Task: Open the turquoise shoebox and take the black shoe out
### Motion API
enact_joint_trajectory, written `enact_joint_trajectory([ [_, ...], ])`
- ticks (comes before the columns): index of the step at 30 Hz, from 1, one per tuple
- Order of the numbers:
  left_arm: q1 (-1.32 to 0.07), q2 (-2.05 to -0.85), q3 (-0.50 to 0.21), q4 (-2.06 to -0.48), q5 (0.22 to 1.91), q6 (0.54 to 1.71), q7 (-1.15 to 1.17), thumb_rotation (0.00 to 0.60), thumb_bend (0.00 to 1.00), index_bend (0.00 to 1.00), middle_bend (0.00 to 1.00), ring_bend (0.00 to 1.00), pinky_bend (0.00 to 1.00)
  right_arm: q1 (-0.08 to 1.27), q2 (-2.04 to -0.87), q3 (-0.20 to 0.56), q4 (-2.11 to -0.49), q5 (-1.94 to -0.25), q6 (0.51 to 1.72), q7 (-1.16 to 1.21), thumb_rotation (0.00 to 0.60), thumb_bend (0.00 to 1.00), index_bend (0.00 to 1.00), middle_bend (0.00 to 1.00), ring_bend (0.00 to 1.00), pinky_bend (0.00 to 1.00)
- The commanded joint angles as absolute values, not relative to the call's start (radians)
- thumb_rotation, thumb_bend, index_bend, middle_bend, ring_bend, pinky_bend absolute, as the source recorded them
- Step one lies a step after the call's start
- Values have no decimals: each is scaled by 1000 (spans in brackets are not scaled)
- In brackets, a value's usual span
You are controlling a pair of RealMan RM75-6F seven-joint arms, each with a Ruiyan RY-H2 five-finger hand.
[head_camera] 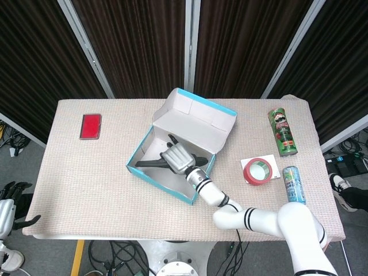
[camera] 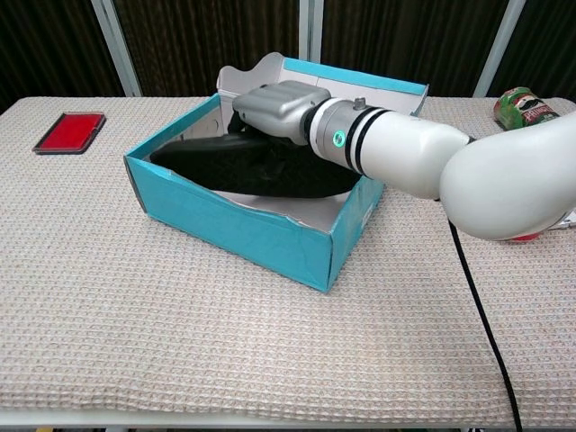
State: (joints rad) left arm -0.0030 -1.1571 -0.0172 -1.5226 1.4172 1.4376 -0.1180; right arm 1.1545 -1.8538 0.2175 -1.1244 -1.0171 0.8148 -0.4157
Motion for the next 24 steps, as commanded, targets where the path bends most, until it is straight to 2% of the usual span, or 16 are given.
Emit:
enact_joint_trajectory([
  [1, -4, -1161, -18, -1520, 1422, 1441, -118, 600, 20, 215, 156, 80, 183, 1104, -1789, 238, -1163, -1212, 941, -195, 600, 446, 680, 610, 240, 0],
  [5, -5, -1163, -17, -1519, 1428, 1444, -117, 600, 21, 214, 156, 80, 183, 1050, -1693, 227, -1248, -1323, 1032, -71, 600, 442, 680, 610, 239, 0],
  [8, -2, -1162, -16, -1520, 1432, 1450, -118, 600, 21, 215, 156, 80, 183, 991, -1580, 194, -1352, -1396, 1092, -12, 600, 440, 680, 610, 239, 0],
  [14, -4, -1161, -14, -1524, 1441, 1451, -117, 600, 21, 215, 156, 80, 183, 854, -1355, 93, -1494, -1511, 1192, 103, 600, 438, 679, 609, 239, 0],
  [19, -12, -1155, -17, -1540, 1447, 1449, -105, 600, 21, 214, 155, 80, 184, 780, -1251, -10, -1461, -1625, 1230, 230, 600, 435, 676, 609, 239, 0],
  [24, -19, -1146, -16, -1569, 1451, 1445, -80, 600, 21, 215, 156, 80, 183, 756, -1286, -48, -1316, -1721, 1278, 298, 600, 427, 677, 609, 236, 0],
])
